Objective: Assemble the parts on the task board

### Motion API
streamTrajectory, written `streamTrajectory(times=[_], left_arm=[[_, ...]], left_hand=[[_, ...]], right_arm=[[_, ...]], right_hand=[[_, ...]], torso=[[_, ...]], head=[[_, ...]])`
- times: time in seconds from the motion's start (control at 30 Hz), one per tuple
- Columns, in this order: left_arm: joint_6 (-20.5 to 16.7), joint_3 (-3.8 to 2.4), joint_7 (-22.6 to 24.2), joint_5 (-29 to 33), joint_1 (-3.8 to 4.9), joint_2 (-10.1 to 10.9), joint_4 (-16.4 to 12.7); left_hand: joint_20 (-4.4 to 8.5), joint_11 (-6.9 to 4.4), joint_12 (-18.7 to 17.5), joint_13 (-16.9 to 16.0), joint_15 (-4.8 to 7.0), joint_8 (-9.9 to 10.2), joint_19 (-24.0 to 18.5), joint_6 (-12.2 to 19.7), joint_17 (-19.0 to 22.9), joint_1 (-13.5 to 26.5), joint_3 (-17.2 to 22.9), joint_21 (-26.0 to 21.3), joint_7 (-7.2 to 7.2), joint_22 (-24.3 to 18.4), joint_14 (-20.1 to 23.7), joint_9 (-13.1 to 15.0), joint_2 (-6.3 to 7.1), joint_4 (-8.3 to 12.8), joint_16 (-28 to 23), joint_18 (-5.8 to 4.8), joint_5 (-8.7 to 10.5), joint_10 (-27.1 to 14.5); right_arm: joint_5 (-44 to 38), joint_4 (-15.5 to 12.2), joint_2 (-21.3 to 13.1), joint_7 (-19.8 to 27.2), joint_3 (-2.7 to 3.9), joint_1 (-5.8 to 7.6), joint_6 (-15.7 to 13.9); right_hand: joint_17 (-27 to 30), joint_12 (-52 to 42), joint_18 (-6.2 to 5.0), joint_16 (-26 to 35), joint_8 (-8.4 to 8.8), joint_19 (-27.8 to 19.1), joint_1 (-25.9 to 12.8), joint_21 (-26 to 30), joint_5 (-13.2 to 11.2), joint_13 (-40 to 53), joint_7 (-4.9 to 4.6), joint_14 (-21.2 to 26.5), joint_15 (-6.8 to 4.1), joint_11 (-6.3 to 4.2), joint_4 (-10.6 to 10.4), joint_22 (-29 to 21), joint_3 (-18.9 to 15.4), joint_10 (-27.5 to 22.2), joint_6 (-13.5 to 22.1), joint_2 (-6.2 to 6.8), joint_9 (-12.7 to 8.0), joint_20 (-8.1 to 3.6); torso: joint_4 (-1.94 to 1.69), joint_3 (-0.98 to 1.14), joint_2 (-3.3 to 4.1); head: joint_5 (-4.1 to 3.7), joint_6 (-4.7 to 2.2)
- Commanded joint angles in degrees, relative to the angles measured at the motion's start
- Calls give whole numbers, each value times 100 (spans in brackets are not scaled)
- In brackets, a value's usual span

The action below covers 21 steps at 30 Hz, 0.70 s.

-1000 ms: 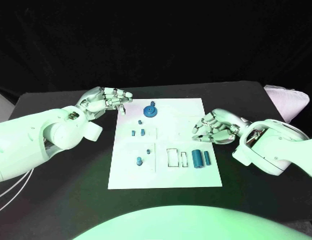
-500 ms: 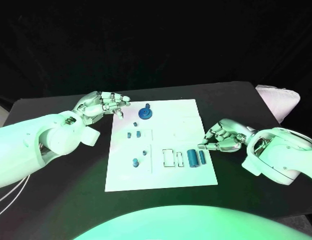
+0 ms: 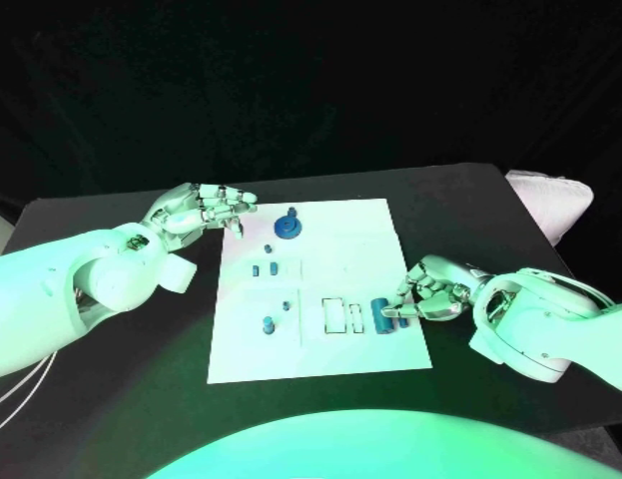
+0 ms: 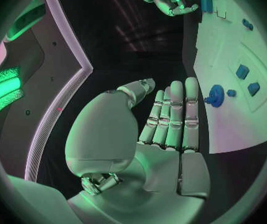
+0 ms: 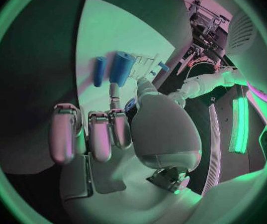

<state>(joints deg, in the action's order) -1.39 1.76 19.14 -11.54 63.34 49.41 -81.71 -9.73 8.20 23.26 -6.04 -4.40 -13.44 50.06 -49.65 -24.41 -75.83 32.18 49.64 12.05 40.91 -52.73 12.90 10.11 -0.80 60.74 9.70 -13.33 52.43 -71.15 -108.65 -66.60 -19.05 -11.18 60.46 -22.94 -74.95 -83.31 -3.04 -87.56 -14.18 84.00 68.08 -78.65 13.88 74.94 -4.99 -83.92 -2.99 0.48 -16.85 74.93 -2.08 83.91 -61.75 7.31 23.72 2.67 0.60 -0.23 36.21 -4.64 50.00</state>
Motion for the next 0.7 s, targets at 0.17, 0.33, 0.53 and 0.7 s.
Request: streamTrajectory(times=[0.17,0.33,0.53,0.7], left_arm=[[39,-4,81,57,-3,-4,-18],[44,-4,78,58,-3,-4,-8],[51,-4,73,59,-3,0,-5],[61,-4,69,59,-3,4,-6]], left_hand=[[-10,35,-21,5,-6,-31,42,29,8,-17,11,34,5,6,-28,-6,-55,-20,-25,83,-19,6],[-10,35,-21,5,-6,-31,42,29,8,-17,11,34,5,6,-28,-6,-55,-20,-25,83,-19,6],[-10,37,-21,7,-7,-35,44,31,7,-16,12,36,7,7,-29,-9,-54,-22,-23,83,-18,5],[-10,37,-21,7,-7,-35,44,31,7,-16,12,36,7,7,-29,-9,-54,-22,-23,83,-18,5]], right_arm=[[-430,69,168,-284,-3,-95,109],[-476,134,300,-315,-3,-130,82],[-527,245,463,-361,-2,-187,82],[-604,359,609,-448,-1,-259,110]], right_hand=[[-704,-9,77,-29,-36,293,-49,-54,19,706,27,-442,-52,-15,2,899,-61,128,5,-46,10,-20],[-706,-6,82,-29,-42,299,-29,-76,38,709,27,-442,-53,-15,5,913,-73,128,10,-66,11,-20],[-706,1,83,-29,-44,300,-21,-81,49,703,27,-441,-53,-15,6,916,-80,123,13,-73,11,-20],[-706,1,83,-29,-44,300,-21,-81,49,703,27,-441,-53,-15,6,916,-80,123,13,-73,11,-20]], torso=[[-3,10,17],[-8,8,22],[-5,1,23],[-5,-2,21]], head=[[2,0],[7,0],[20,0],[26,0]])
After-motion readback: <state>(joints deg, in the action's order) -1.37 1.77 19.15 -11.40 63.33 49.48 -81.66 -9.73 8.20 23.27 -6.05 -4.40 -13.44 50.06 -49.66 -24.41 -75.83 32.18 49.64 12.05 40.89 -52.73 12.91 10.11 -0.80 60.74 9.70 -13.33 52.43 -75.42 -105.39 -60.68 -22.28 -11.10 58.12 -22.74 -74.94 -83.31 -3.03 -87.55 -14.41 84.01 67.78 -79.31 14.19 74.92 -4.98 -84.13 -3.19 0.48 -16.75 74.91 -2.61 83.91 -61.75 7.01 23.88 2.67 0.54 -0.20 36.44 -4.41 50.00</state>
